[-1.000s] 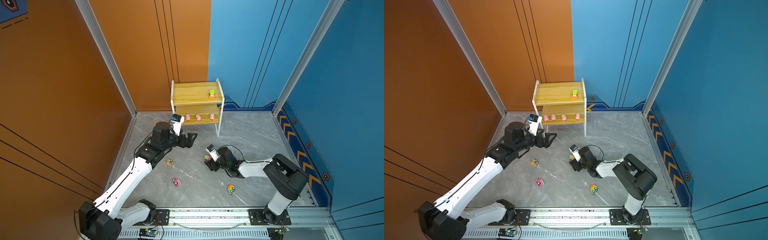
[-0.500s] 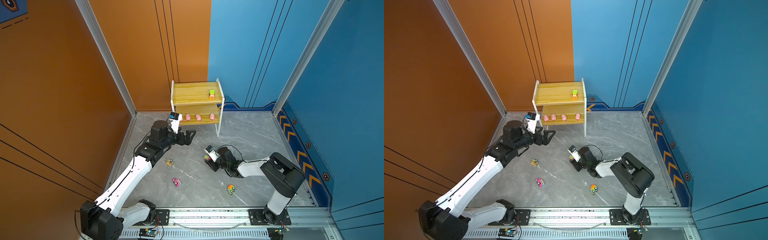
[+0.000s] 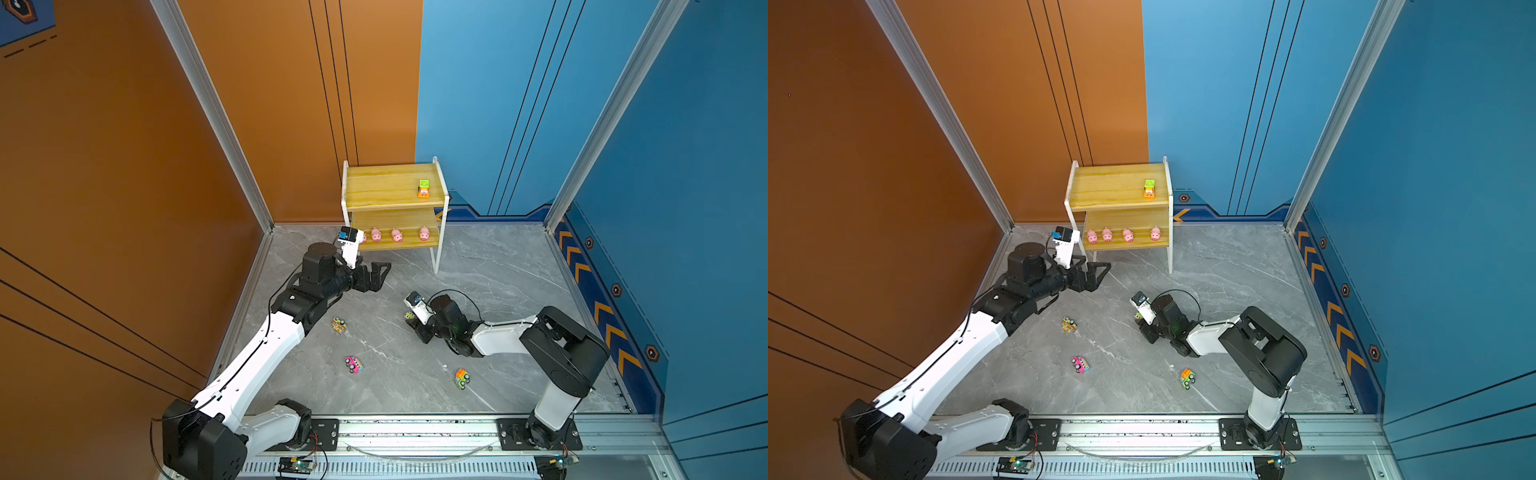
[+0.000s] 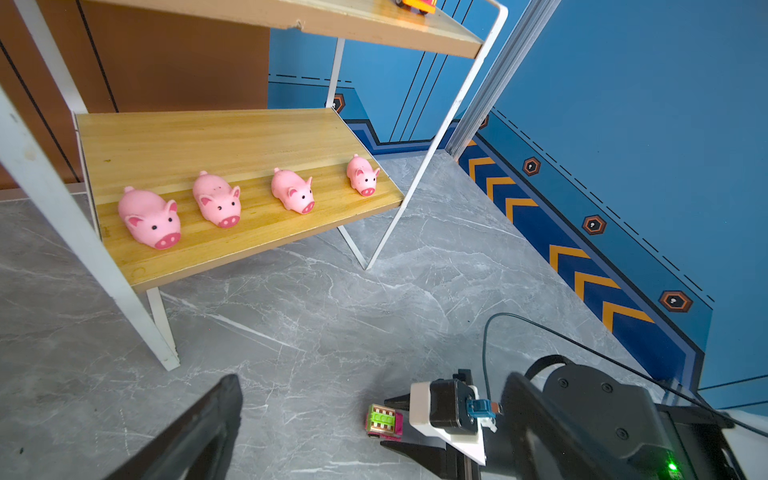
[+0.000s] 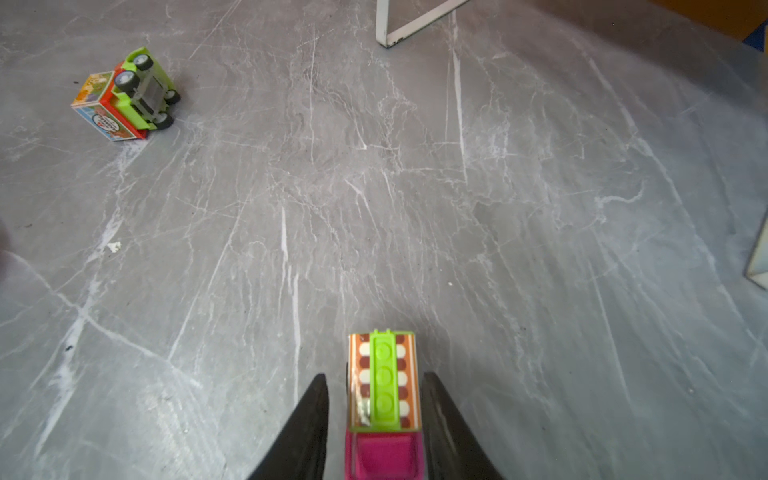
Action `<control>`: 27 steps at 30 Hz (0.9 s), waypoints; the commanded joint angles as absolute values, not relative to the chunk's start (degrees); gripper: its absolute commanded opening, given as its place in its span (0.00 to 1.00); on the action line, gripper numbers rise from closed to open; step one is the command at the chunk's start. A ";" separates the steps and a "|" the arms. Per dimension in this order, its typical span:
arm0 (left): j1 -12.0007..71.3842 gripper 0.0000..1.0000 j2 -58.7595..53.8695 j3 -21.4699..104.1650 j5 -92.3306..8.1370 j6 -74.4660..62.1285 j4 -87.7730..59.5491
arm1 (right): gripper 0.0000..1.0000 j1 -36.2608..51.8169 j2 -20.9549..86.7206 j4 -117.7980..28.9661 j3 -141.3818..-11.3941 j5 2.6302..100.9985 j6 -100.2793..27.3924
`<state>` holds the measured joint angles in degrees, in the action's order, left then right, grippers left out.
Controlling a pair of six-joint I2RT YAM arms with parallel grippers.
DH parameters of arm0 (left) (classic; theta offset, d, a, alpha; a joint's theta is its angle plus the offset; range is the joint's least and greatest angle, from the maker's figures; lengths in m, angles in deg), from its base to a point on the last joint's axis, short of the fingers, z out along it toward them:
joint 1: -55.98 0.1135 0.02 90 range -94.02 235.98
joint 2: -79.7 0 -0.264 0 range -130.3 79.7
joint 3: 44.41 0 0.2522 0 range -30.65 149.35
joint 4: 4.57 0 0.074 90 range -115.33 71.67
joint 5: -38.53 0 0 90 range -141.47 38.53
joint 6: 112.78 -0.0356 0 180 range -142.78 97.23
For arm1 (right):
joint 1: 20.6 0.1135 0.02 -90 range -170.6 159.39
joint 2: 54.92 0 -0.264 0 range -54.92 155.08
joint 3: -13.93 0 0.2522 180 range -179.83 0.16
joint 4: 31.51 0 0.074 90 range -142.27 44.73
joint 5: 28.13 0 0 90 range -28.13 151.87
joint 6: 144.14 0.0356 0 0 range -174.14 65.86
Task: Place and organize the plastic toys onto the shelf
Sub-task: 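Lift the pink-green truck with the right gripper and carry it to the top shelf tier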
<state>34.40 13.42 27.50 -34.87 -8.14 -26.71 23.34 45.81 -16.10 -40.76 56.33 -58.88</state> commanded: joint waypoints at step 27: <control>36.72 0.98 15.44 27.00 -33.93 -7.39 -25.89 | 0.24 26.05 42.16 -23.69 -44.87 64.24 -57.79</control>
<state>36.04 13.98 27.50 -34.87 -7.90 -26.65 25.24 45.94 -19.40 -42.40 61.03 -59.05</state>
